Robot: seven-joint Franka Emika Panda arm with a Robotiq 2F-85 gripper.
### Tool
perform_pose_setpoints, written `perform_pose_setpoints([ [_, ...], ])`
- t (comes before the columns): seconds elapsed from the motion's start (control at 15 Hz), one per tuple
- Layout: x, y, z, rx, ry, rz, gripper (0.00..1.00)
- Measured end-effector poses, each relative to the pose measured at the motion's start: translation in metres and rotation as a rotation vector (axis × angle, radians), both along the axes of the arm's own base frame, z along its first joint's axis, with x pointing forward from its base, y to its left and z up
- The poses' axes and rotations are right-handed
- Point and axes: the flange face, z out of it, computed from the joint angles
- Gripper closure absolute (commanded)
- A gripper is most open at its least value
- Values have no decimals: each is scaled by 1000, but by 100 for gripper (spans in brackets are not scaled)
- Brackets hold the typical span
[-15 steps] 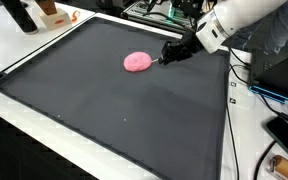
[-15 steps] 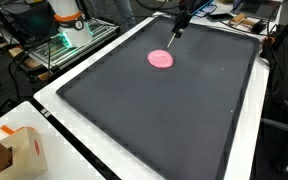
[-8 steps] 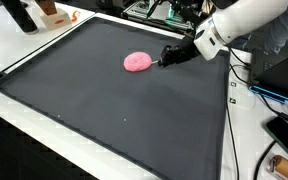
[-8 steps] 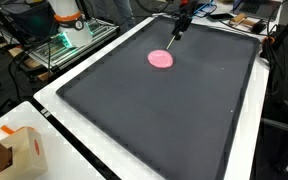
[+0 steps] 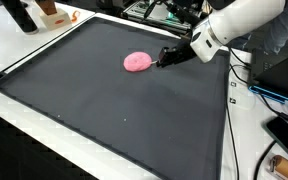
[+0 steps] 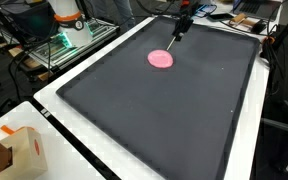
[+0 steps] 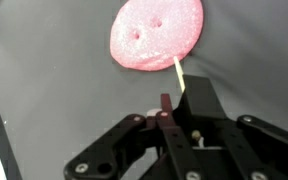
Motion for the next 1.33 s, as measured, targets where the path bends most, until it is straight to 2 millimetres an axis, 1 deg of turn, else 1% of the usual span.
perform_pose_setpoints([
  [0.47, 9, -12, 12, 48, 45, -29, 94],
  [0.73, 17, -23, 26, 108, 92, -35, 94],
  [1.0, 26, -42, 47, 201, 109, -35, 94],
  [1.33, 30, -74, 79, 340, 94, -38, 94],
])
